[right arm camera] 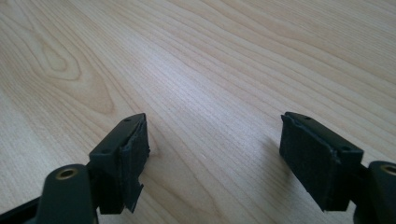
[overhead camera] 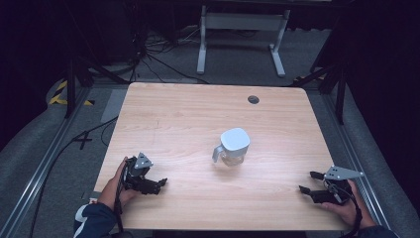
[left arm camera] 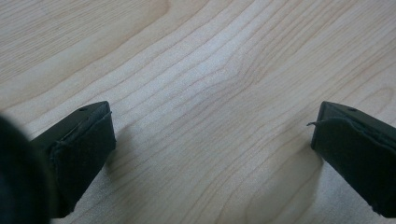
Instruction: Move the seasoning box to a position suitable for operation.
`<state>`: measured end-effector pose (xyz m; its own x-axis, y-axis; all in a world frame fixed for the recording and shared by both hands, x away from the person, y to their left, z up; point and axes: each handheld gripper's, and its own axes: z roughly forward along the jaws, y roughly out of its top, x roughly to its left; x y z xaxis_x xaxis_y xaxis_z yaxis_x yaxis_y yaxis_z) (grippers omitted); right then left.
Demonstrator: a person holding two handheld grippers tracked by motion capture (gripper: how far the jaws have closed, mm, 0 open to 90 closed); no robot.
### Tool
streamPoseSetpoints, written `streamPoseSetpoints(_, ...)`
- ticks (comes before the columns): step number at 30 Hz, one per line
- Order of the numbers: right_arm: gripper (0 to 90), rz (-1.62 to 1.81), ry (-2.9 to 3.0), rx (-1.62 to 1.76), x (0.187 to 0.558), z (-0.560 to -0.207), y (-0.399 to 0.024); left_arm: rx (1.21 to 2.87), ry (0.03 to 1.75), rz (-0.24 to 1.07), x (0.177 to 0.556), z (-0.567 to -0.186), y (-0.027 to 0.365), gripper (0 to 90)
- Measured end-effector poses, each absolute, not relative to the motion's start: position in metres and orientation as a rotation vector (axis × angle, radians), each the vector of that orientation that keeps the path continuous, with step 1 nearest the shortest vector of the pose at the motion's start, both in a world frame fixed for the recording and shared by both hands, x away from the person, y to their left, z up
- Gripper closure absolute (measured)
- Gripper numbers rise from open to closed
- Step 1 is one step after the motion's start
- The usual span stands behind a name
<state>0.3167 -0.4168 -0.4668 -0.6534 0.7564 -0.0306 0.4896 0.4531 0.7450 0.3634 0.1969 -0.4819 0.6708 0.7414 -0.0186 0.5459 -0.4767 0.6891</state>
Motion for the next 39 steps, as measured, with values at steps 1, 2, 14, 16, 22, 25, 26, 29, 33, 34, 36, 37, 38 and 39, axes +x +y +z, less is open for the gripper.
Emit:
streamPoseSetpoints(1,23.8,1.032,2.350,1.056,0.317,-0.467,-0.417,2.205,0.991,0.371,0.363,-0.482,0.197,0.2)
streamPoseSetpoints(2,23.8,1.032,2.350,1.056,0.317,-0.467,-0.417,2.197,1.000,0.368,0.362,-0.482,0.196,0.3)
streamPoseSetpoints(14,23.4,1.031,2.351,1.052,0.318,-0.467,-0.416,2.221,0.984,0.363,0.361,-0.480,0.197,0.3)
streamPoseSetpoints(16,23.4,1.032,2.353,1.049,0.318,-0.467,-0.416,2.224,0.973,0.357,0.362,-0.480,0.198,1.2)
streamPoseSetpoints(22,23.5,1.034,2.357,1.046,0.317,-0.467,-0.416,2.223,0.915,0.345,0.365,-0.480,0.199,5.6)
streamPoseSetpoints(25,23.5,1.035,2.358,1.047,0.318,-0.467,-0.417,2.204,0.910,0.347,0.366,-0.478,0.199,18.1)
streamPoseSetpoints(26,23.5,1.035,2.359,1.046,0.318,-0.467,-0.417,2.212,0.901,0.357,0.367,-0.477,0.199,19.0)
streamPoseSetpoints(29,23.5,1.035,2.359,1.046,0.318,-0.467,-0.417,2.199,0.903,0.369,0.367,-0.476,0.200,24.9)
streamPoseSetpoints(33,23.5,1.035,2.358,1.046,0.318,-0.467,-0.417,2.152,0.859,0.399,0.370,-0.466,0.201,44.8)
streamPoseSetpoints(34,23.5,1.035,2.358,1.046,0.318,-0.467,-0.417,2.149,0.860,0.408,0.370,-0.465,0.199,46.1)
streamPoseSetpoints(36,23.5,1.034,2.358,1.047,0.317,-0.467,-0.416,2.134,0.850,0.410,0.371,-0.459,0.195,46.9)
streamPoseSetpoints(37,23.5,1.034,2.358,1.047,0.317,-0.467,-0.416,2.134,0.850,0.410,0.371,-0.459,0.195,46.7)
streamPoseSetpoints(38,23.5,1.034,2.358,1.046,0.317,-0.467,-0.417,2.140,0.833,0.418,0.373,-0.456,0.193,46.7)
streamPoseSetpoints(39,23.5,1.034,2.358,1.046,0.317,-0.467,-0.417,2.135,0.828,0.414,0.373,-0.454,0.190,46.2)
